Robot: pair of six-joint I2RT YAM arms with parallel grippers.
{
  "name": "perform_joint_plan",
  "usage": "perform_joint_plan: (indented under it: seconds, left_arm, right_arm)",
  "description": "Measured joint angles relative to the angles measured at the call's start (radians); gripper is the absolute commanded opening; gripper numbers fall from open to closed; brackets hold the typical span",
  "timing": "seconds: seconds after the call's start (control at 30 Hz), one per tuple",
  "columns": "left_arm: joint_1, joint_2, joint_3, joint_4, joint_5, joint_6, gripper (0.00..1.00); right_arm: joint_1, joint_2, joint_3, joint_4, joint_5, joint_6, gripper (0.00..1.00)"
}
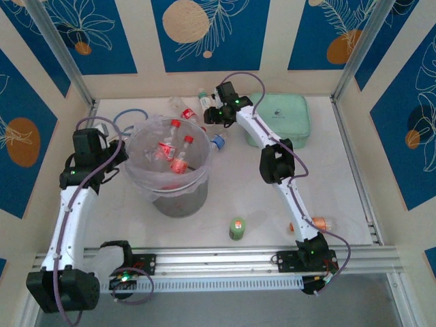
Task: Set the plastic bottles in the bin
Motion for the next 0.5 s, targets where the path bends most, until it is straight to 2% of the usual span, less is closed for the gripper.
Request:
perform_joint_plan:
  seconds: [0.13,0.23,0.4,0.5]
  left_arm:
    - [-0.033,0.018,0.0,0.029,0.001,-0.026,0.27]
    - [-0.051,0.027,0.0,0.039,0.003,-0.037,0.35]
    - [-0.062,0.029,0.001,0.034,0.008,-0.035,0.46]
    - [-0.064,0.029,0.014,0.013,0.007,-0.028,0.52]
  right_arm:
    - [0.0,-0.002,-0.001,-0.001,0.003,-0.014,0.41]
    - [-0.006,-0.045,-0.041,-0.007,0.008,-0.031,0.37]
    - [-0.019,-0.238,-0.199,0.02,0.005,-0.042,0.37]
    - [-0.033,-0.335,-0.223,0.042,-0.005,-0.038,0.42]
